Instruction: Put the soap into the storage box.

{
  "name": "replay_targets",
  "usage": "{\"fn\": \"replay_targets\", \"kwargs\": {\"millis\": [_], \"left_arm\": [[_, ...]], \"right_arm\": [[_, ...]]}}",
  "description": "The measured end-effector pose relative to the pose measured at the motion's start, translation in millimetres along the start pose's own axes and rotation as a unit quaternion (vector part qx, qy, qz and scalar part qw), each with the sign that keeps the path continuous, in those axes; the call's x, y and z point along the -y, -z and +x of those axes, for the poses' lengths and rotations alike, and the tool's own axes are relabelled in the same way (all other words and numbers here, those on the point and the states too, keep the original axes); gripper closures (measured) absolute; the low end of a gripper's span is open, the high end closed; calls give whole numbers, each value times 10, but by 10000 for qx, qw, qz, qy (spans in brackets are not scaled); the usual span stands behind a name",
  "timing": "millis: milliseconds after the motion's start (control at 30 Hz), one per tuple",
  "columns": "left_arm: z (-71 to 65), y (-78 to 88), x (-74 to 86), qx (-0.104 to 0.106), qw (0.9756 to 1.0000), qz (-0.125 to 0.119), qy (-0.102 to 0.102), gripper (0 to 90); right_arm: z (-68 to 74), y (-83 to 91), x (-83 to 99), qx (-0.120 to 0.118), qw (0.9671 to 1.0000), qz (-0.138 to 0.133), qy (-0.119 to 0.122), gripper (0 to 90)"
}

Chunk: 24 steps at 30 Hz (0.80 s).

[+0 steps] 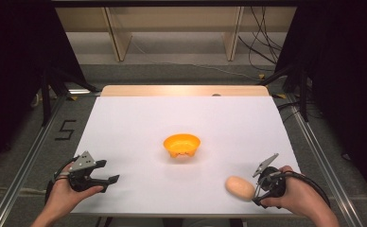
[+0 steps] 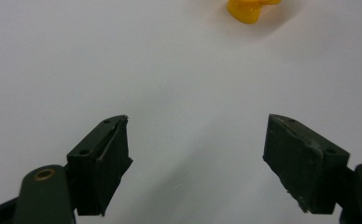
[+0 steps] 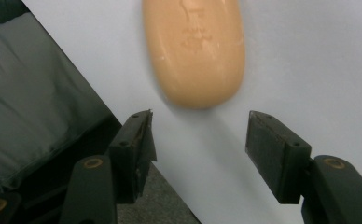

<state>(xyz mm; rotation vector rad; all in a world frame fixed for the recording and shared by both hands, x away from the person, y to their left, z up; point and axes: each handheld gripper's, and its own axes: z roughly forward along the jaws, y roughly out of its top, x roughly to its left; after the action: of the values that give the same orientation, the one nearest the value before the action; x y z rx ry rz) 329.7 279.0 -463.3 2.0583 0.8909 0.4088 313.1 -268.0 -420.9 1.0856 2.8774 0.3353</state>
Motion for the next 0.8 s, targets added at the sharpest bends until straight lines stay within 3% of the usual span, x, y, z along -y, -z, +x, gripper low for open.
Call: {"fn": "replay_targets", "kwargs": {"millis": [167,200,267,333,400,433,467,500,567,600,667,800], "left_arm": [[21,21,-2,10,10000,24,-77,220],[42,31,-4,-9,9998,93,-197,220],[6,27,14,33,9999,35,103,221],[14,36,11,28,10000,74,41,221],[8,31,5,33,10000,7,57,221],[31,38,-3,15,9999,46,-143,221],[37,35,-2,0,9998,58,-183,221],[16,30,5,69,10000,68,-22,221],[27,27,4,8,9999,50,-95,221],[60,32,-6,-2,9995,87,-315,221],[19,29,5,57,10000,44,-26,221],[36,27,4,8,9999,46,-149,222]], "right_arm": [[-9,28,-134,73,9998,-7,191,423],[-17,22,-166,93,9997,-3,240,422],[-33,-13,-265,116,9991,156,378,399],[-26,-31,-294,78,9991,206,352,381],[-44,-63,-364,18,9982,321,501,354],[-49,-72,-379,17,9982,337,493,347],[-60,-83,-405,54,9980,373,517,338],[-86,-108,-449,81,9972,461,576,324],[-81,-117,-465,75,9974,486,531,320],[-82,-125,-482,55,9973,520,521,318],[-82,-143,-512,-28,9971,530,544,314],[-78,-175,-551,-55,9965,604,579,298]]}}
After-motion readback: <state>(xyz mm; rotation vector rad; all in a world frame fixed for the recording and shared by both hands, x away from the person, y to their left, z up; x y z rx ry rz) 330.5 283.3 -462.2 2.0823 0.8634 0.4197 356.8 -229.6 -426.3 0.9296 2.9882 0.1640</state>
